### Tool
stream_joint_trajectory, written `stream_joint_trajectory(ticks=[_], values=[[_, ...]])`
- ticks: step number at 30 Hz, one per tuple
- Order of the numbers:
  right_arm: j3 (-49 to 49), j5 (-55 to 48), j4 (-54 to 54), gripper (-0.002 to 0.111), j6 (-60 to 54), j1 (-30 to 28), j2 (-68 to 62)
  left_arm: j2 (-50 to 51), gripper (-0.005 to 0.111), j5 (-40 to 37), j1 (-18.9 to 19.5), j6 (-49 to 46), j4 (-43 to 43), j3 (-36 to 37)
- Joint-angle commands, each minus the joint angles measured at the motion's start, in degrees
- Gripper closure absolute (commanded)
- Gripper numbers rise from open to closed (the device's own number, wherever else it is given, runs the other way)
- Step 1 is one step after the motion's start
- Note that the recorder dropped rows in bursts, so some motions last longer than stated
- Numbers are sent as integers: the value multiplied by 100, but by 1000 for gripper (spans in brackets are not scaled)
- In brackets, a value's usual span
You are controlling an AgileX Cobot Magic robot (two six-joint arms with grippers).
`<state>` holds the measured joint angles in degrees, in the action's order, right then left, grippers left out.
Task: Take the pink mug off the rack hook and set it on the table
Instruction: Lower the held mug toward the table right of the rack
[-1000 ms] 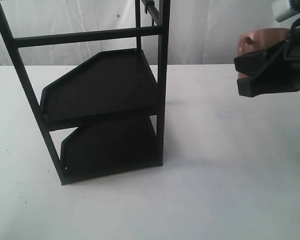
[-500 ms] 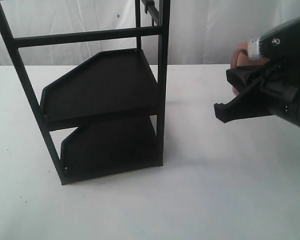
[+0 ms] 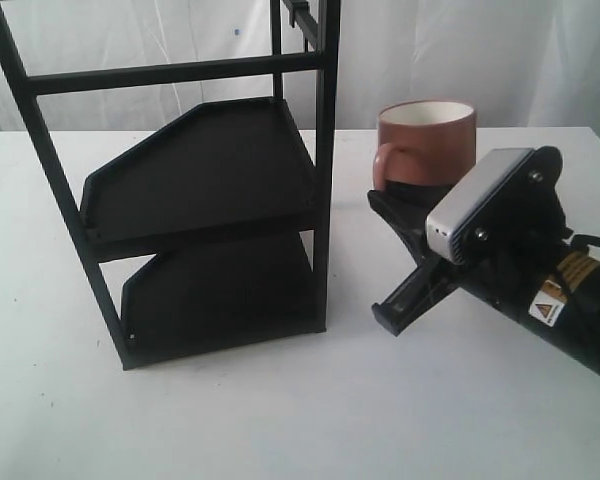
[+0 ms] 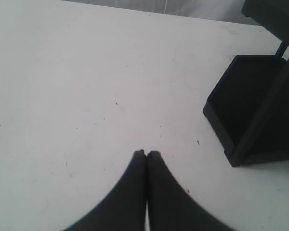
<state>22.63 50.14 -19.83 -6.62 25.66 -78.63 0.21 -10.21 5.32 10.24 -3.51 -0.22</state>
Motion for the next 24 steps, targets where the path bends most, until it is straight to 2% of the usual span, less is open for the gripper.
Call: stream_joint_trajectory(ticks=[1,6,10,15,24], values=[[-36,814,86,108,-65,-151,-551,-21,107,7,-47,-8,-32,22],[-36,844,84,108,-24,-455,-830,-21,107,7,-47,-8,-32,22],[116,931,-47,108,841,-762,-981,-21,107,7,-47,-8,-32,22],[527,909,-581,108,1826,-1281,-1267,-21,107,7,-47,-8,-32,22],[1312,981,-1789,108,2048,-2045,-1404,-21,107,7,-47,-8,-32,22]])
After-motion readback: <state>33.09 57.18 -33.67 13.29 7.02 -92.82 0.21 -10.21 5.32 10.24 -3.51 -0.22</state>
